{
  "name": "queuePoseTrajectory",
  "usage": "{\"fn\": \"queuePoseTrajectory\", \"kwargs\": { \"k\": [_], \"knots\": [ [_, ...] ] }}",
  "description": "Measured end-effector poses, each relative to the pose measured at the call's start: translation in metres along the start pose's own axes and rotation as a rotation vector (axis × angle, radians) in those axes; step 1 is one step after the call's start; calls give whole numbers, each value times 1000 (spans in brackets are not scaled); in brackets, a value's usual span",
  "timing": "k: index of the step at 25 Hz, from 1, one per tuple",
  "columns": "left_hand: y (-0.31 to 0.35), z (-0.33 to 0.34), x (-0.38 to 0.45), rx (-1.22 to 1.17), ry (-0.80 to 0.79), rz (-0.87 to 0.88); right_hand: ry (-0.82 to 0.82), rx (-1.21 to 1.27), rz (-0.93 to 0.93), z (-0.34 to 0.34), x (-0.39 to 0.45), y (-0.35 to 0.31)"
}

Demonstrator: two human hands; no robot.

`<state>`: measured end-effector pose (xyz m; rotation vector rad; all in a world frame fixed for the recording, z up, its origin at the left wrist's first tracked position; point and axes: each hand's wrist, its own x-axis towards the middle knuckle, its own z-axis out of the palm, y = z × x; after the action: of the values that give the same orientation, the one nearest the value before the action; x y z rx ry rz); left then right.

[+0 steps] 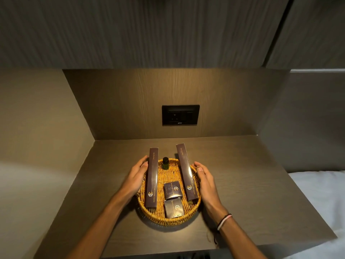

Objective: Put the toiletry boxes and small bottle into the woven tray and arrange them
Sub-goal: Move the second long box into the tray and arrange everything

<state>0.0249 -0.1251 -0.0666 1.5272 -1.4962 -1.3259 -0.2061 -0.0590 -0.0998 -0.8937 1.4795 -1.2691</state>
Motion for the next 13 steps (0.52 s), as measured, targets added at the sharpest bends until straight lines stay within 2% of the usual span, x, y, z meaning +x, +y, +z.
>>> {"fn": "queuePoseTrajectory", "kwargs": {
  "k": [6,8,10,13],
  "knots": [
    [9,-6,6,-249,40,-117,-87,93,143,-16,28,-31],
    [11,-3,9,-289,61,-149,-127,20,131,-11,39,-40],
    [12,0,10,-307,84,-155,-119,-62,110,-4,48,-41],
    [13,0,7,-329,128,-144,-56,-42,93,-2,51,-39]
  ]
}}
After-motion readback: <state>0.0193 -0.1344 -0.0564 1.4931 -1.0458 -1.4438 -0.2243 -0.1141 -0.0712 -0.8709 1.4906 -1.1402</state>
